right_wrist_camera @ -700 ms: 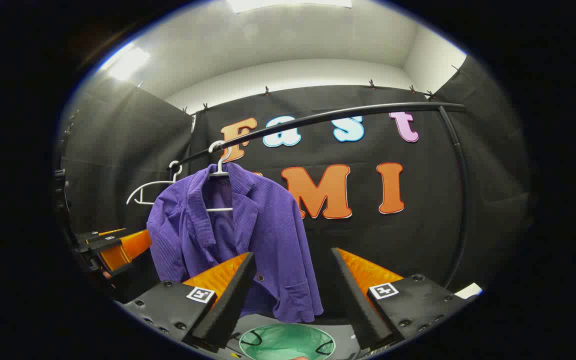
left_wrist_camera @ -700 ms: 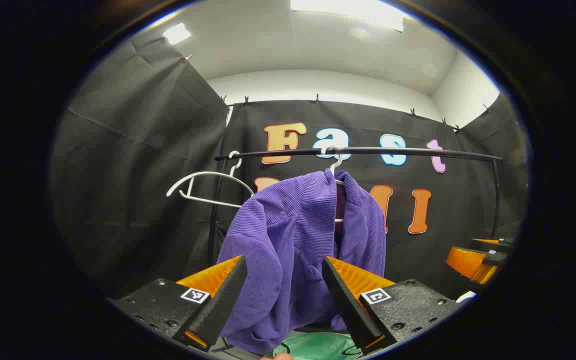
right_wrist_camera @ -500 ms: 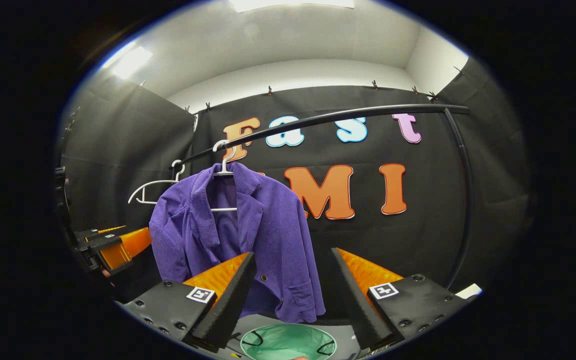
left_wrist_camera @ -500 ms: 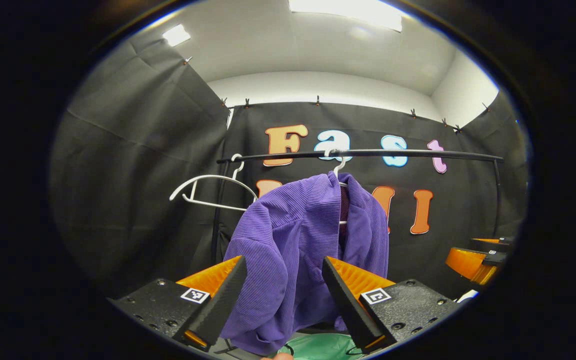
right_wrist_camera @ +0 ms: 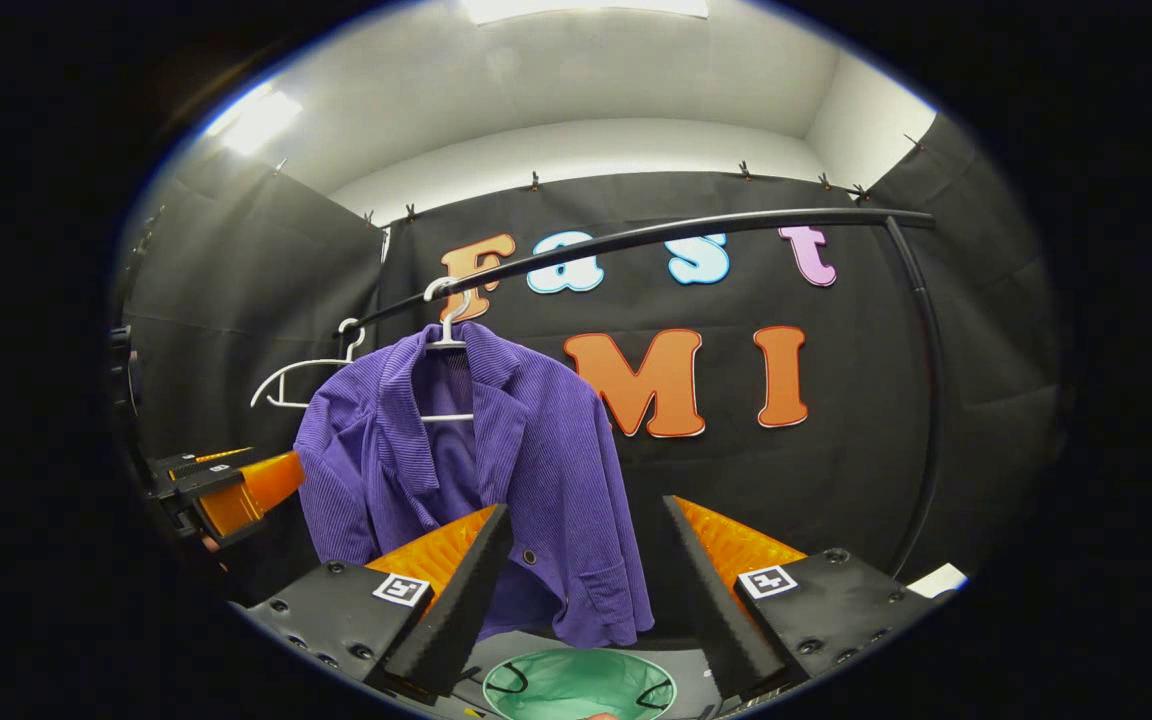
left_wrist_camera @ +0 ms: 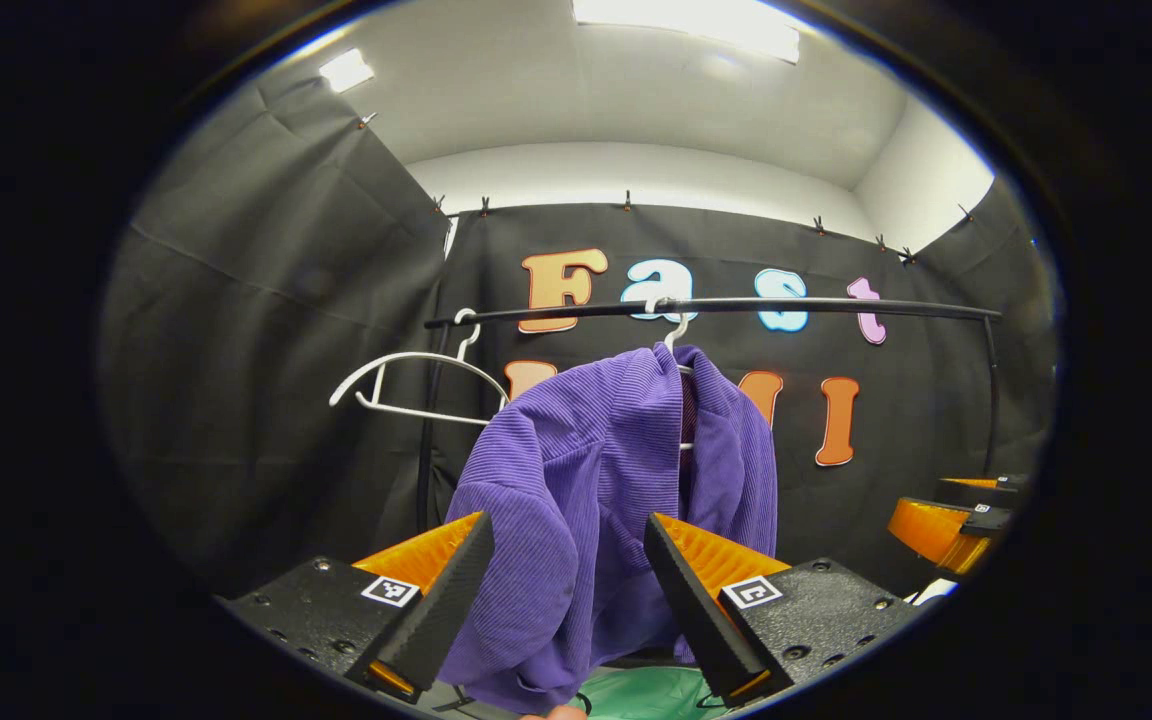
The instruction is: Grasp the clothes on the hanger with both hands and then place them into the laundry hamper below.
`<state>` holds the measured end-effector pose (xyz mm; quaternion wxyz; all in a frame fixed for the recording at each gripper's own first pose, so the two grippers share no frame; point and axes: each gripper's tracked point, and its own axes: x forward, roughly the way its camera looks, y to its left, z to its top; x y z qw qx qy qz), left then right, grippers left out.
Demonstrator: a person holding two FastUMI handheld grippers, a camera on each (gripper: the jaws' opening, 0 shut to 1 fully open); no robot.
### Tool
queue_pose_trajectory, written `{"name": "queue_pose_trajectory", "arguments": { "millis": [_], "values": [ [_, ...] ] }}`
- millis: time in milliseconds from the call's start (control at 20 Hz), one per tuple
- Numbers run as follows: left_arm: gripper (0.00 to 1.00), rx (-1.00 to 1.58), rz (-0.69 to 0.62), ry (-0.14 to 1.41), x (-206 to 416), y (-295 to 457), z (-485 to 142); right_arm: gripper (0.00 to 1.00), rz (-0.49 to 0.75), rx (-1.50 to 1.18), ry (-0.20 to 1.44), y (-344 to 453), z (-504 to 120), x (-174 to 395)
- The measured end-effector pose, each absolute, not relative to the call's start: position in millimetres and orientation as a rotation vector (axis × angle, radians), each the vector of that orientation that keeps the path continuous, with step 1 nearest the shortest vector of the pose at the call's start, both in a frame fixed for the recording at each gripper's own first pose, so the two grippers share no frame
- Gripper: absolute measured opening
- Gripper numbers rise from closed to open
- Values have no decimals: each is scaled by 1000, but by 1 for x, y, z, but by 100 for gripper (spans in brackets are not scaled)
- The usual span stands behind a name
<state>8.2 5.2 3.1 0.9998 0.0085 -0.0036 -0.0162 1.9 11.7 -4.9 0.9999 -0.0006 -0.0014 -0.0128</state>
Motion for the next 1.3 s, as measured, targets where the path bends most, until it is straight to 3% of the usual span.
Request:
{"name": "queue_pose_trajectory", "arguments": {
  "millis": [400,450,600,750,800,850,900,1100,1150,1250,1300],
  "values": [
    [92,3,-22,-9,9,10,6,91,-28,1,-7,9,-5,5],
    [95,-2,-20,-6,10,12,6,97,-24,5,-2,11,-7,9],
    [92,-12,-29,-7,14,18,8,96,-24,11,16,15,-11,21],
    [95,-18,-56,4,17,30,1,91,-3,12,29,36,-15,45],
    [95,-20,-68,15,19,34,-3,100,8,9,27,46,-16,55],
    [95,-22,-82,26,18,37,-6,89,20,7,26,56,-16,64],
    [92,-29,-95,31,19,41,-9,92,32,10,24,68,-18,75],
    [95,-77,-150,46,17,49,-12,100,37,25,35,101,-29,125],
    [95,-81,-152,45,16,52,-11,89,31,44,35,105,-29,139],
    [95,-71,-129,40,14,57,-9,100,43,59,57,110,-37,163],
    [92,-64,-107,36,15,61,-8,96,48,56,61,111,-41,176]
  ]
}}
